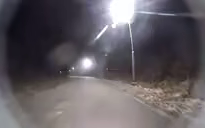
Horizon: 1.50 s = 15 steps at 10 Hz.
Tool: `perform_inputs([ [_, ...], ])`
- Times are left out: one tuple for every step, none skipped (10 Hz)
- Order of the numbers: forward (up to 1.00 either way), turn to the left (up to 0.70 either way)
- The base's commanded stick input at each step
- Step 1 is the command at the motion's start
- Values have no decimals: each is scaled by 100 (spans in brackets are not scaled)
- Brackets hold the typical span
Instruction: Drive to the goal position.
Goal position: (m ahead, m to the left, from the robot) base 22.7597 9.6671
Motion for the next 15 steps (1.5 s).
perform_inputs([
  [100,0],
  [100,0],
  [100,0],
  [100,0],
  [100,0],
  [100,0],
  [100,0],
  [100,0],
  [100,0],
  [100,0],
  [100,0],
  [100,0],
  [100,0],
  [100,0],
  [100,0],
])
